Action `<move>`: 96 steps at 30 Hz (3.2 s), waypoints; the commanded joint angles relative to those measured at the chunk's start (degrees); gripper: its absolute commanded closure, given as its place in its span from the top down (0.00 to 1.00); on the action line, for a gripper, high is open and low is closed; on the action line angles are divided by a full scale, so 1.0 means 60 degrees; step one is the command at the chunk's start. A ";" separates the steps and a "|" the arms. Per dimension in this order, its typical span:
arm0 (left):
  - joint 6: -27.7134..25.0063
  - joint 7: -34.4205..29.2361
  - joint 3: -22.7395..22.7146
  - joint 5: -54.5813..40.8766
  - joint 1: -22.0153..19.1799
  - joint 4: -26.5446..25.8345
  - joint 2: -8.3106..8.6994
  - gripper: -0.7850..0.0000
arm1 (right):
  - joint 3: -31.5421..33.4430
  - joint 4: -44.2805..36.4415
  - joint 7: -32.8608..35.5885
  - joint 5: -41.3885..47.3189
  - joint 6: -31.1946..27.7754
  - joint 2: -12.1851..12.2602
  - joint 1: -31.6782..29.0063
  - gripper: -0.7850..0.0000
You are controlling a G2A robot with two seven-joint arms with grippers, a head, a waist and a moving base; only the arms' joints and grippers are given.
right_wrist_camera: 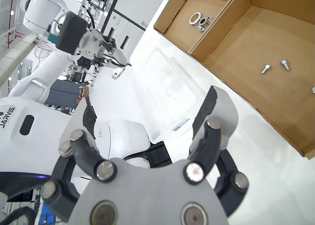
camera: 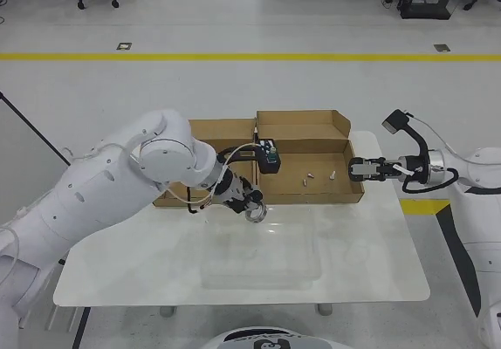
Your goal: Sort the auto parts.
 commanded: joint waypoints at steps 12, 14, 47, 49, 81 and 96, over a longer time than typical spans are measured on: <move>-0.2005 0.3571 -0.2590 -0.0777 0.2454 -0.0543 0.0806 0.00 | 0.0000 -0.0001 0.0000 0.0000 0.0000 0.0000 0.0000 1.00; -0.2436 0.4053 -0.2705 -0.0986 0.2661 -0.0503 0.0802 0.00 | 0.0000 -0.0001 0.0000 0.0000 0.0000 0.0000 0.0000 1.00; -0.5609 0.5012 -0.4957 -0.6607 0.3387 -0.0875 -0.0547 0.00 | 0.0000 -0.0001 0.0000 0.0000 0.0000 0.0000 0.0000 1.00; -0.5609 0.4587 -0.5175 -0.7147 0.3512 -0.0857 -0.0738 0.00 | 0.0000 -0.0001 0.0000 0.0000 0.0000 0.0000 0.0000 1.00; -0.5568 0.4660 -0.5955 -0.7033 0.4064 -0.0826 -0.2094 0.00 | 0.0000 -0.0001 0.0000 0.0000 0.0000 0.0000 0.0000 1.00; -0.5609 0.7529 -0.5940 -0.7555 0.4954 -0.1658 -0.2647 0.00 | 0.0000 -0.0001 0.0000 0.0000 0.0000 0.0000 0.0000 1.00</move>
